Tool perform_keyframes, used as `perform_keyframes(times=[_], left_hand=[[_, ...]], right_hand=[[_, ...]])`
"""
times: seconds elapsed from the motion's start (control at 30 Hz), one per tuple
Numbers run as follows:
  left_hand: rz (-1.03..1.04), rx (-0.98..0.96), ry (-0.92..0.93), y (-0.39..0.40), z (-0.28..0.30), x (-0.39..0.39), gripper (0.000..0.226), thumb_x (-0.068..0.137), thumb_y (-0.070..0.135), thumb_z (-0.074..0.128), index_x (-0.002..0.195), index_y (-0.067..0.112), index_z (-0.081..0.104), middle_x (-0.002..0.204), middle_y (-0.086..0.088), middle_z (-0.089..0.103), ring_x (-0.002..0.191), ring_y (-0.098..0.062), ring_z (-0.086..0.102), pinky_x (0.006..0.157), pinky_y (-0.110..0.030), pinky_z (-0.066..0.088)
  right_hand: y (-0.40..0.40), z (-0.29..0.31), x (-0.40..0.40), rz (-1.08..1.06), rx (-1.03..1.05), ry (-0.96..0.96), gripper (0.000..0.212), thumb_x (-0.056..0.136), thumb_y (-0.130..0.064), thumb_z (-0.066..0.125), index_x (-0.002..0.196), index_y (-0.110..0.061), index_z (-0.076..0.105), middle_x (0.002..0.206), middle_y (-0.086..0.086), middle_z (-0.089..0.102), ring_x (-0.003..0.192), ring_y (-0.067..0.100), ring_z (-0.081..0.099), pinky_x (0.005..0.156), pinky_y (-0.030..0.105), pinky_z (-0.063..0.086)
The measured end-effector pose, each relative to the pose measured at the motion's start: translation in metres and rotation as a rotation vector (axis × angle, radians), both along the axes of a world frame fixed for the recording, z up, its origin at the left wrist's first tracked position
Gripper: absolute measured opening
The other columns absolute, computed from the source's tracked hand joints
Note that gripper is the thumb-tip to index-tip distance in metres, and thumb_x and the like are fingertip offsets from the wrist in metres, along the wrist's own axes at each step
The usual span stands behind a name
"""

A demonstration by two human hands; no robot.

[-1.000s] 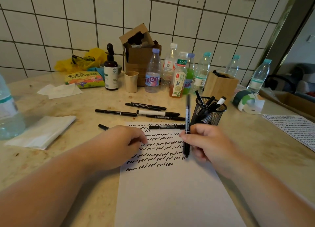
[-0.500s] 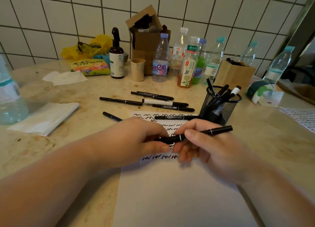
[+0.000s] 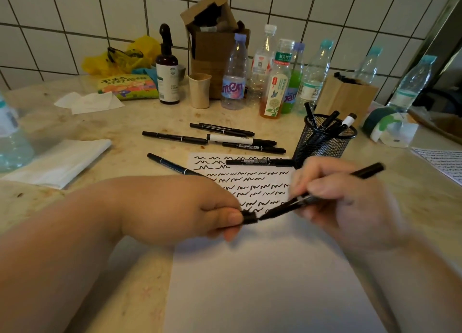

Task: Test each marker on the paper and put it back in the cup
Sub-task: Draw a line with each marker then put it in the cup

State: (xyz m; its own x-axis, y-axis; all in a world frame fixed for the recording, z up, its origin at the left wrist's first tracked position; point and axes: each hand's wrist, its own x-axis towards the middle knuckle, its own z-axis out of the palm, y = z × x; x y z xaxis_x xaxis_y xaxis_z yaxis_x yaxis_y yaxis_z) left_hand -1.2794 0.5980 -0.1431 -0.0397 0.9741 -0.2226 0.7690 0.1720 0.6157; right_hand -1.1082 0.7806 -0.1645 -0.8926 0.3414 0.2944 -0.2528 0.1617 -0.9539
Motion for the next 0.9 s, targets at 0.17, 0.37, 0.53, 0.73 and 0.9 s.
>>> perform_keyframes(times=[0.17, 0.37, 0.53, 0.73, 0.9], left_hand=[[0.295, 0.143, -0.069, -0.004, -0.005, -0.019, 0.029, 0.097, 0.044, 0.047, 0.082, 0.033, 0.069, 0.062, 0.011, 0.059, 0.058, -0.005, 0.051, 0.063, -0.029, 0.045], [0.339, 0.141, 0.302, 0.006, -0.014, -0.013, 0.022, 0.093, 0.056, 0.048, 0.094, 0.039, 0.062, 0.077, 0.01, 0.064, 0.069, -0.007, 0.059, 0.061, -0.026, 0.047], [0.334, 0.111, 0.348, 0.005, -0.017, -0.017, 0.021, 0.092, 0.058, 0.049, 0.095, 0.041, 0.062, 0.077, 0.013, 0.063, 0.07, -0.006, 0.059, 0.06, -0.024, 0.045], [0.327, 0.099, 0.345, 0.007, -0.02, -0.021, 0.023, 0.091, 0.06, 0.05, 0.097, 0.042, 0.064, 0.078, 0.012, 0.065, 0.071, -0.007, 0.061, 0.067, -0.034, 0.054], [0.321, 0.117, 0.349, 0.007, -0.022, -0.022, 0.022, 0.092, 0.059, 0.05, 0.094, 0.042, 0.064, 0.077, 0.013, 0.065, 0.07, -0.007, 0.06, 0.064, -0.03, 0.052]], right_hand=[[0.014, 0.001, 0.006, -0.181, -0.107, -0.03, 0.011, 0.068, -0.018, 0.064, 0.064, -0.009, 0.068, 0.052, 0.013, 0.051, 0.042, 0.019, 0.046, 0.04, 0.022, 0.031], [-0.001, -0.005, -0.003, -0.334, -0.013, -0.273, 0.029, 0.091, -0.009, 0.06, 0.064, -0.011, 0.069, 0.046, 0.01, 0.053, 0.04, 0.02, 0.042, 0.039, 0.023, 0.032], [-0.005, -0.003, -0.003, -0.349, -0.029, -0.342, 0.03, 0.09, -0.001, 0.056, 0.063, -0.01, 0.067, 0.047, 0.012, 0.055, 0.039, 0.021, 0.045, 0.04, 0.023, 0.035], [-0.008, 0.0, -0.003, -0.353, -0.021, -0.359, 0.024, 0.09, -0.001, 0.057, 0.068, -0.003, 0.067, 0.049, 0.015, 0.056, 0.041, 0.022, 0.046, 0.039, 0.025, 0.037], [-0.009, 0.0, -0.003, -0.355, 0.009, -0.379, 0.027, 0.089, 0.0, 0.059, 0.064, -0.006, 0.068, 0.049, 0.015, 0.058, 0.04, 0.021, 0.048, 0.039, 0.026, 0.038]])
